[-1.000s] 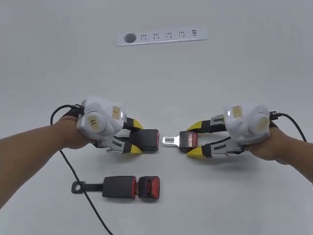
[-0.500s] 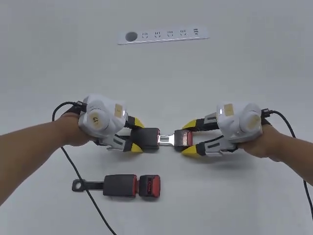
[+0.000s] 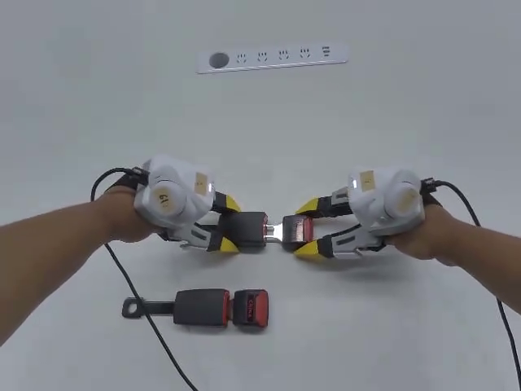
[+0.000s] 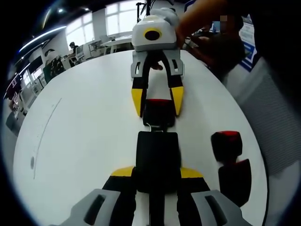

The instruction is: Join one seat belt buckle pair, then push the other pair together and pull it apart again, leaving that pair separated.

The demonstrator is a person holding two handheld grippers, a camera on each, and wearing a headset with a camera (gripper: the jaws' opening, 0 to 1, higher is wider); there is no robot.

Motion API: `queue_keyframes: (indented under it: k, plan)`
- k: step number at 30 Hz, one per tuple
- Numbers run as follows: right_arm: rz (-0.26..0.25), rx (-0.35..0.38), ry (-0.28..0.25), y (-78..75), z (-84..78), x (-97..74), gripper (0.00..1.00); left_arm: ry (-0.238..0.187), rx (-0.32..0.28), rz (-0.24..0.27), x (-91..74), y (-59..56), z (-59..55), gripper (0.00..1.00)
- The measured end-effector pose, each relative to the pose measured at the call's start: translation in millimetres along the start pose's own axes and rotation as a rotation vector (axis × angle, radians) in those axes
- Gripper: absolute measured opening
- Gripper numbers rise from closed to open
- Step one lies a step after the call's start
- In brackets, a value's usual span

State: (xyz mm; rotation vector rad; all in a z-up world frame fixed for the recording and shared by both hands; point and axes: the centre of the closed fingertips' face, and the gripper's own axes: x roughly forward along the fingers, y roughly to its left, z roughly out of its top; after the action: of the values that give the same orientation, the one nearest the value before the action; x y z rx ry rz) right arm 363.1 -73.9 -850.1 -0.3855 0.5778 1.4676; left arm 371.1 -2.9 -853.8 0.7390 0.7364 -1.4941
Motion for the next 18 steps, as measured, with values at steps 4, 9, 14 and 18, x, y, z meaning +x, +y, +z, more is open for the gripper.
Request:
queue_keyframes:
  k: [4,9,14,18]
  plan:
    - [0.006,-0.002,0.009,-0.3,-0.1,1.3,0.35,0.006,0.006,-0.002,0.3,0.0,-0.2,0.34]
    - [0.013,-0.008,0.020,-1.5,0.4,2.5,0.35,0.010,0.007,-0.002,0.2,-0.4,0.6,0.34]
    - [0.010,-0.003,0.023,-2.0,3.2,6.6,0.35,0.012,0.006,-0.002,-0.5,-1.9,3.7,0.33]
    - [-0.003,0.011,0.015,-1.9,9.5,15.7,0.35,0.020,0.005,-0.002,-1.0,-3.0,6.2,0.33]
